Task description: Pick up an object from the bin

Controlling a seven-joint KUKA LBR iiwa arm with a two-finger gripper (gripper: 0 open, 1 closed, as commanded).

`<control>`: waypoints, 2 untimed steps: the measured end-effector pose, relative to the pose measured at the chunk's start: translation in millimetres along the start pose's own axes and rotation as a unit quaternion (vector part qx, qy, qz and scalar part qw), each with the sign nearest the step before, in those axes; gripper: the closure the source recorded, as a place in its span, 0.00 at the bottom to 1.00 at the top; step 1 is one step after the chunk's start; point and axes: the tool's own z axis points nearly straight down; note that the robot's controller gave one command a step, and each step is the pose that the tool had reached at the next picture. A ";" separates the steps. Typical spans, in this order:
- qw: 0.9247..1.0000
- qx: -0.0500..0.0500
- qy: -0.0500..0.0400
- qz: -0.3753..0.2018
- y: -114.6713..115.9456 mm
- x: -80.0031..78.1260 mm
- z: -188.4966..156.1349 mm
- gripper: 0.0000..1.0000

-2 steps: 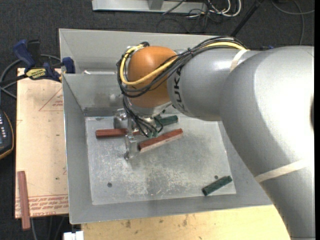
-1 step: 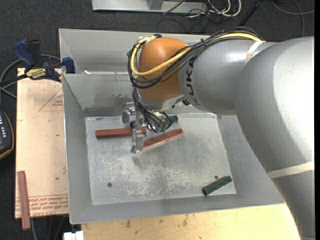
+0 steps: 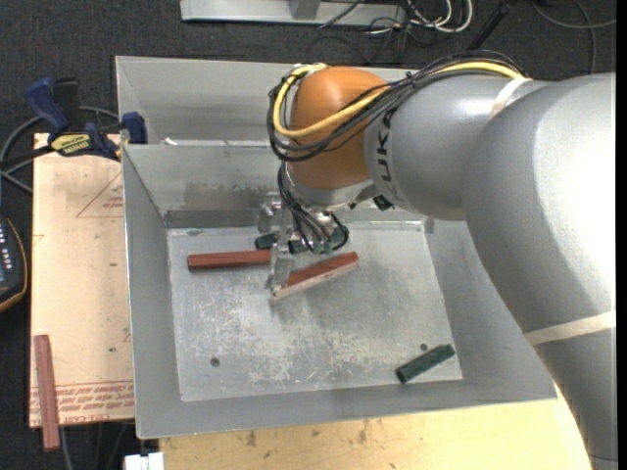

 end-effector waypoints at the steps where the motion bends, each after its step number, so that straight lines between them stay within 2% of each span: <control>1: 1.000 -0.001 0.000 0.006 8.9 1.0 30.8 0.00; 2: 1.000 -0.001 0.000 0.007 9.5 -0.2 29.6 0.00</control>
Offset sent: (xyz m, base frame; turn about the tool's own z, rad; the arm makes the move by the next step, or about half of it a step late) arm -0.0017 0.0079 -0.0303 0.0148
